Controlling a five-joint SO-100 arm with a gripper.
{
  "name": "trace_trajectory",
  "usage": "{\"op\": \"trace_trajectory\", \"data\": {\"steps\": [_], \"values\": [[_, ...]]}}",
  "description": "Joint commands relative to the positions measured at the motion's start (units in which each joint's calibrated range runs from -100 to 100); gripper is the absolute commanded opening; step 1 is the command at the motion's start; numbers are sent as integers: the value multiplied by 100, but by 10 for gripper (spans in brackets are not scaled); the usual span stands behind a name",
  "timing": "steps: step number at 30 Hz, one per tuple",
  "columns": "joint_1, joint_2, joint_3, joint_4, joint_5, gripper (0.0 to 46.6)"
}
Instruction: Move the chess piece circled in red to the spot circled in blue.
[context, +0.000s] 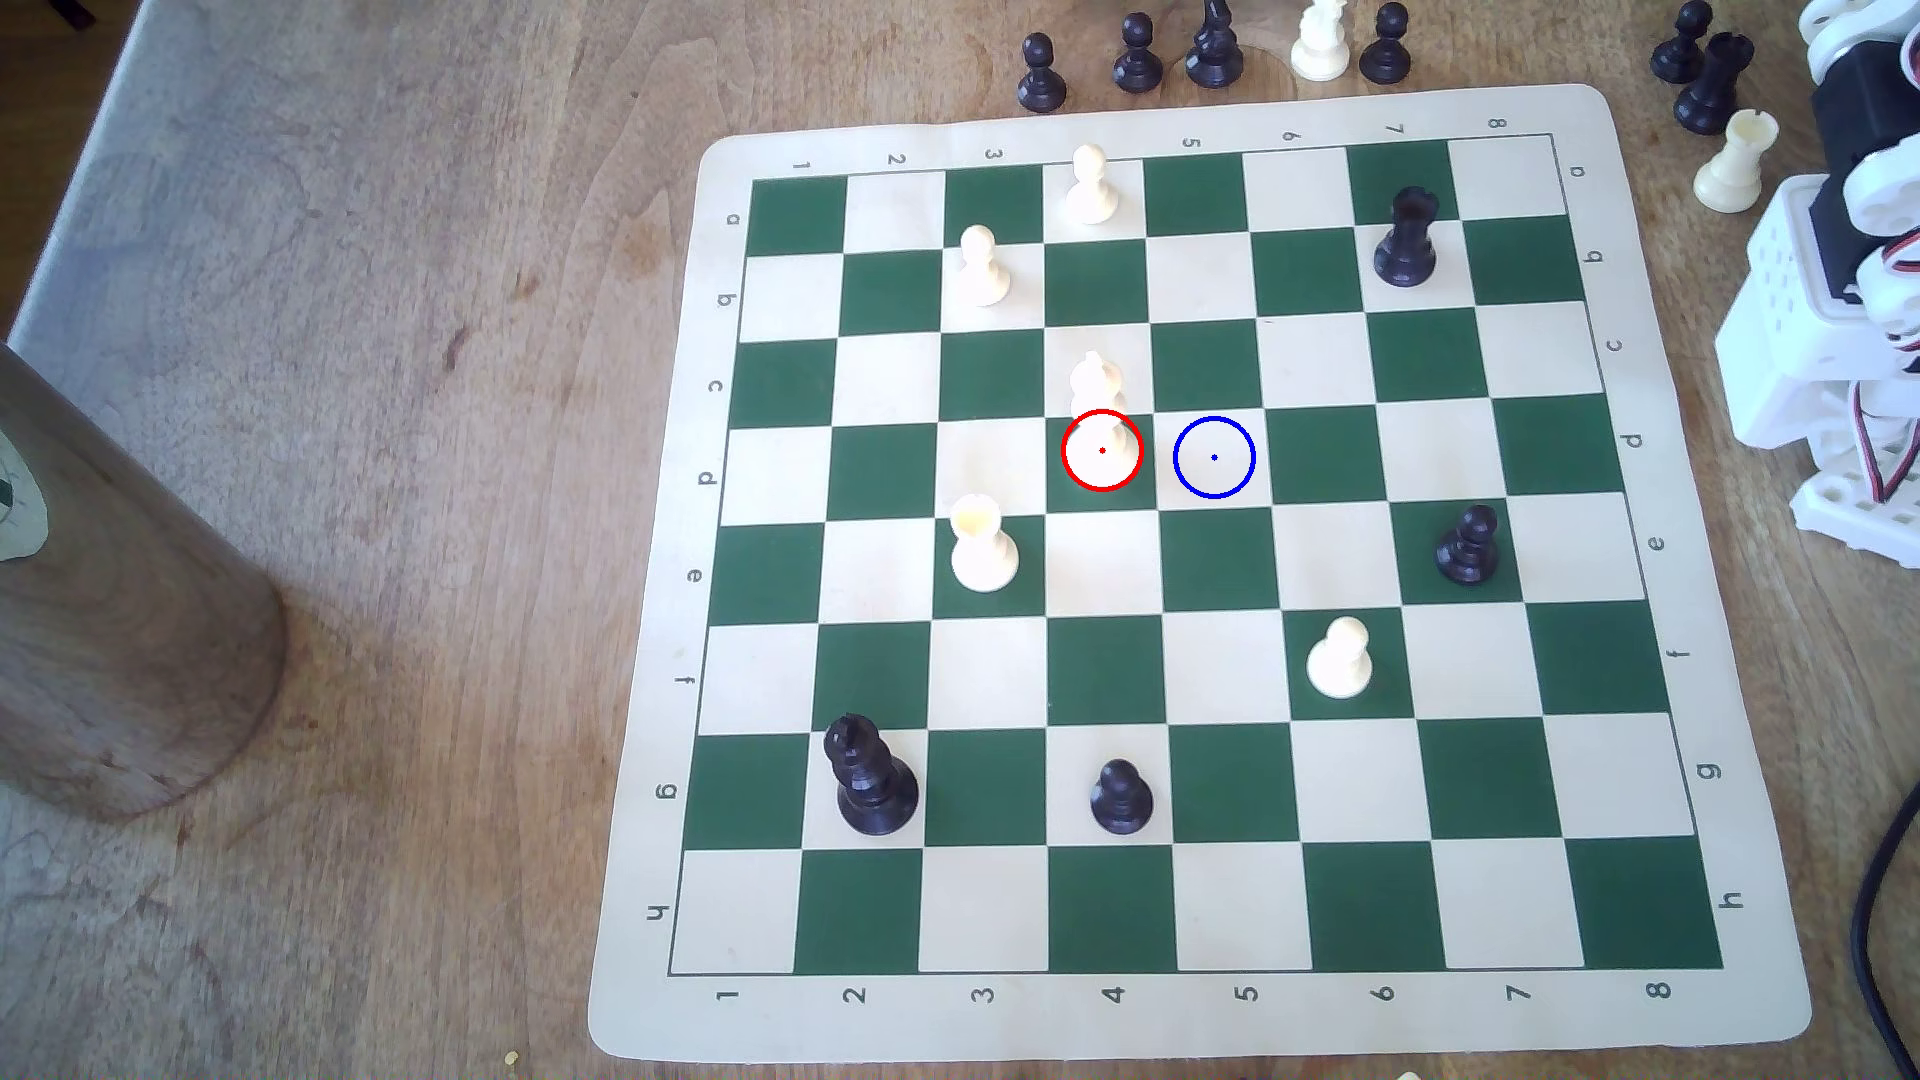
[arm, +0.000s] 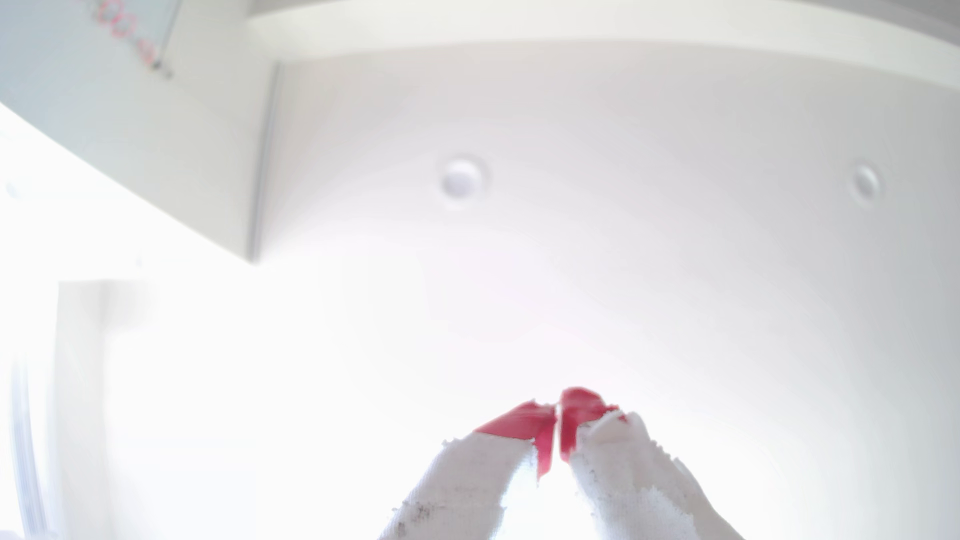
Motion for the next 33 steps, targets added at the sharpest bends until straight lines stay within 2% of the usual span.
{"op": "trace_trajectory", "data": {"steps": [1, 11, 16, 17, 21, 22, 24, 25, 26, 29, 31, 33], "values": [[76, 14, 0, 1592, 5, 2], [131, 14, -1043, 4950, -24, 2], [131, 22, -1931, 7522, -29, 2], [162, 22, -2276, 8488, -39, 2], [248, 22, -2847, 9905, -39, 2], [319, 22, -3183, 10806, -39, 2], [444, 22, -3446, 11526, -39, 2], [592, 22, -3582, 12067, -39, 2], [968, 22, -3727, 12911, -39, 2], [1218, 22, -3817, 13811, -54, 2], [1179, 22, -3835, 14090, -308, 2], [1148, 22, -3881, 14663, -327, 2]]}}
